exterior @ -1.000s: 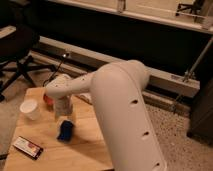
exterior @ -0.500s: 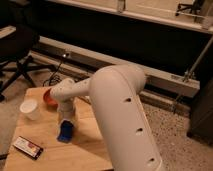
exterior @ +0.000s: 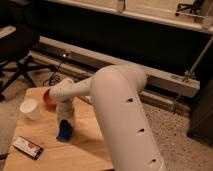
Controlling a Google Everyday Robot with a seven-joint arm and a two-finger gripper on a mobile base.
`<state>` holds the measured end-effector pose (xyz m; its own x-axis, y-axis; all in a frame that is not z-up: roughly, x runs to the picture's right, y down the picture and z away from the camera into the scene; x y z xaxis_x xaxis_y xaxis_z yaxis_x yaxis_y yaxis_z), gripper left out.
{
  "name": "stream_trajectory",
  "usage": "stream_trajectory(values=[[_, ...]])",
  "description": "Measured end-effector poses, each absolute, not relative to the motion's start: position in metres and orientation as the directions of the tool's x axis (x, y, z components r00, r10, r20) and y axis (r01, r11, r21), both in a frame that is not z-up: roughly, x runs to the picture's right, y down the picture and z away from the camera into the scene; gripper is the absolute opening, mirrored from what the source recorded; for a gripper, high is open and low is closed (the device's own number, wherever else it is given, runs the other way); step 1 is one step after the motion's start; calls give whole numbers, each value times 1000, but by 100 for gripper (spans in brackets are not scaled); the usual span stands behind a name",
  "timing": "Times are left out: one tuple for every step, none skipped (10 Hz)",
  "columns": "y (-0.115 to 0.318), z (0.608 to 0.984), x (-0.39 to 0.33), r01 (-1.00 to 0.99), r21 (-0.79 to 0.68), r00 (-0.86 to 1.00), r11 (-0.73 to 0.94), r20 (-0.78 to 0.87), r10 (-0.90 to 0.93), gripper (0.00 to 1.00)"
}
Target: Place the white sponge in the ceramic bowl
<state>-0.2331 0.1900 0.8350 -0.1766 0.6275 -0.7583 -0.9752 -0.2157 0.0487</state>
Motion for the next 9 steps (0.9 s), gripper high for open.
stream_trajectory(values=[[176, 832, -228, -971, 61, -201, -233, -739, 643, 2], [161, 827, -225, -964, 70, -227, -256, -720, 656, 0], [162, 827, -225, -965, 71, -226, -254, -720, 656, 0], [158, 825, -227, -964, 68, -226, -257, -717, 660, 0], [159, 825, -226, -964, 68, -225, -255, -717, 659, 0], [159, 826, -225, -964, 71, -227, -255, -717, 659, 0], [159, 826, -224, -964, 72, -229, -256, -717, 659, 0], [159, 826, -225, -964, 71, -227, -254, -717, 659, 0], [159, 825, -226, -965, 70, -225, -254, -717, 659, 0]])
